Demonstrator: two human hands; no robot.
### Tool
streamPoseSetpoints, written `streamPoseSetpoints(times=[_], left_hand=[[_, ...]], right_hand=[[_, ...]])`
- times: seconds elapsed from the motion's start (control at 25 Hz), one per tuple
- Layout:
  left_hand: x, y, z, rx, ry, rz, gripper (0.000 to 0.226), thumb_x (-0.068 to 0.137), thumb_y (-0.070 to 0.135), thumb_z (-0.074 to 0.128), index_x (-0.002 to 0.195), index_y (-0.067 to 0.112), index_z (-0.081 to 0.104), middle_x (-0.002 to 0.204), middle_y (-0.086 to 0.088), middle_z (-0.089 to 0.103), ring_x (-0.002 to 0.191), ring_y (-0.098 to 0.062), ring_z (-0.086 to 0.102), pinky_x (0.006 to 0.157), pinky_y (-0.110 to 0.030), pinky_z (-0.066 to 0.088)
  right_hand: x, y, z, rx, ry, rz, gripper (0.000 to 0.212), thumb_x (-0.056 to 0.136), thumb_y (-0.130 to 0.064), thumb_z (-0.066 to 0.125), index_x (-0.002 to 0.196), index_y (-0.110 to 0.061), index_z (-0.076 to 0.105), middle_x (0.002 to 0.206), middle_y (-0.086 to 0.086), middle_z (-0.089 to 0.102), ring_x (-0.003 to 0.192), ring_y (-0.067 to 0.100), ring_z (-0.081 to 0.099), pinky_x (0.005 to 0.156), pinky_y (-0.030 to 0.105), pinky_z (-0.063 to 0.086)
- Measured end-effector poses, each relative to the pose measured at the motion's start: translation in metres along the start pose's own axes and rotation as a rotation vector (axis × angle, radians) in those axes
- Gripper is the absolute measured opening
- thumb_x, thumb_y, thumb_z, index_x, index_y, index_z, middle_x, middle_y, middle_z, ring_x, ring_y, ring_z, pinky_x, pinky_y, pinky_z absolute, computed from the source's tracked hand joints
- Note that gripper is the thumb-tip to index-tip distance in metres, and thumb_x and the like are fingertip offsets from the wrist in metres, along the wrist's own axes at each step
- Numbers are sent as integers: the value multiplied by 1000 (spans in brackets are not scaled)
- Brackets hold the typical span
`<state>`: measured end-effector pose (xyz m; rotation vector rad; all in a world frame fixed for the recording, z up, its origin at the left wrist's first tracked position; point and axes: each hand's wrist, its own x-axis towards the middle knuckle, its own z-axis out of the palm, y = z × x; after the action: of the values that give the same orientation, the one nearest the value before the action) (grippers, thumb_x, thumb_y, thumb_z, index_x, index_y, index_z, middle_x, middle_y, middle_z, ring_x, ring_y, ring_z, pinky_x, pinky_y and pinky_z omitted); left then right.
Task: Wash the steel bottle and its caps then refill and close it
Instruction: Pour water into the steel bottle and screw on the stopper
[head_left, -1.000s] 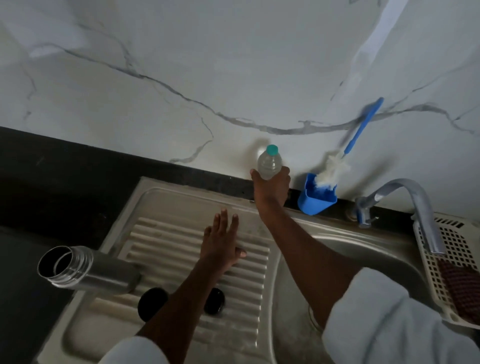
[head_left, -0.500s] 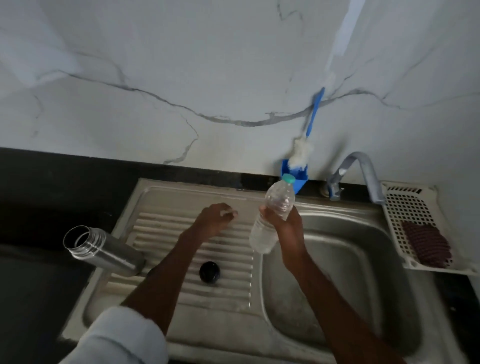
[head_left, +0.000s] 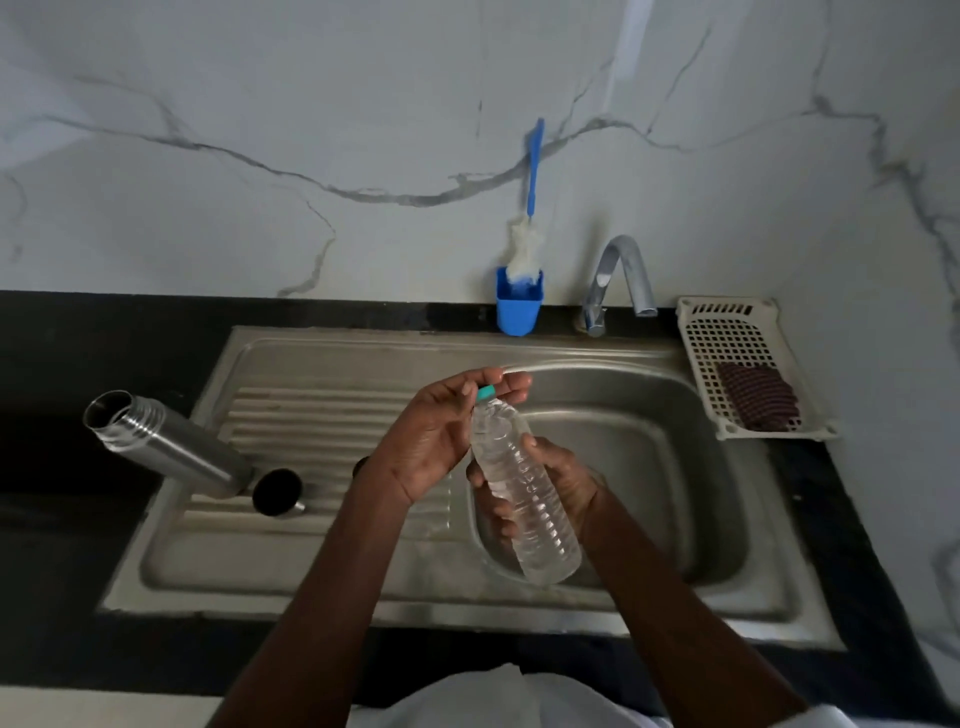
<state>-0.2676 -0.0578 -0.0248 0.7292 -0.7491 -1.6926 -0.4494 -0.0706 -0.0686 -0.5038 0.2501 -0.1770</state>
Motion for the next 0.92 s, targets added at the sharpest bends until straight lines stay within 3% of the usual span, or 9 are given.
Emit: streamPoseSetpoints(times=[0.08, 0.16, 0.24, 0.36, 0.44, 0.52, 0.6, 0.76, 0.92], left_hand=[[-8, -2, 0, -94, 19, -4, 27, 88, 20, 79, 112, 8, 75, 115, -15, 72, 118, -33, 67, 101, -42, 56], [-16, -1, -1, -98, 88, 12, 33, 80, 19, 87, 108, 7, 75, 101, -11, 68, 107, -31, 67, 96, -41, 58], [-25, 1, -3, -16, 244, 34, 22, 82, 11, 79, 104, 6, 78, 96, -12, 70, 106, -33, 67, 96, -42, 59], [-41, 4, 0, 167, 592, 76, 22, 80, 0, 78, 102, 4, 79, 100, -16, 78, 106, -32, 73, 105, -47, 55], [-52, 6, 6, 290, 809, 164, 23, 79, 1, 84, 102, 2, 79, 99, -15, 80, 94, -21, 77, 88, -34, 62], [-66, 9, 6, 349, 964, 314, 21, 82, 6, 85, 101, -1, 78, 93, -13, 81, 83, -15, 77, 71, -21, 59], [-84, 8, -6, 406, 1021, 376, 18, 88, 13, 82, 99, 0, 77, 87, -11, 80, 80, -17, 77, 71, -23, 60], [-119, -41, -55, 812, 1196, 64, 15, 92, 27, 79, 91, 12, 82, 80, -4, 77, 76, -14, 68, 77, -33, 51], [-144, -95, -97, 1088, 1158, -139, 19, 94, 24, 73, 80, 13, 79, 79, -3, 75, 83, -24, 71, 73, -36, 51]], right_hand=[[2, 3, 0, -44, -49, 36, 60, 84, -50, 74, 115, -1, 58, 81, 12, 67, 68, 25, 67, 67, 35, 57], [4, 5, 1, -78, -3, 91, 54, 83, -45, 76, 111, -2, 58, 80, 11, 65, 67, 24, 66, 67, 34, 56], [9, 5, 4, -200, 111, 118, 45, 81, -38, 81, 104, -5, 61, 81, 11, 65, 69, 22, 64, 69, 34, 54], [24, 11, 16, -709, 405, -41, 29, 78, -24, 87, 96, -10, 69, 86, 11, 72, 76, 24, 70, 78, 39, 57], [34, 23, 22, -942, 588, -175, 40, 73, -22, 93, 106, -20, 70, 97, -2, 77, 88, 14, 74, 83, 34, 59], [39, 38, 21, -1100, 696, -235, 59, 63, -39, 96, 112, -32, 66, 104, -10, 76, 95, 7, 72, 87, 32, 59], [41, 51, 18, -1153, 725, -267, 59, 61, -45, 96, 110, -35, 64, 101, -14, 74, 92, 3, 71, 84, 31, 59], [44, 61, 20, -1105, 749, -305, 55, 62, -40, 96, 106, -31, 65, 99, -10, 75, 90, 8, 73, 84, 39, 60], [54, 69, 28, -1085, 712, -294, 56, 61, -37, 97, 107, -28, 65, 99, -5, 75, 91, 13, 74, 89, 46, 60]])
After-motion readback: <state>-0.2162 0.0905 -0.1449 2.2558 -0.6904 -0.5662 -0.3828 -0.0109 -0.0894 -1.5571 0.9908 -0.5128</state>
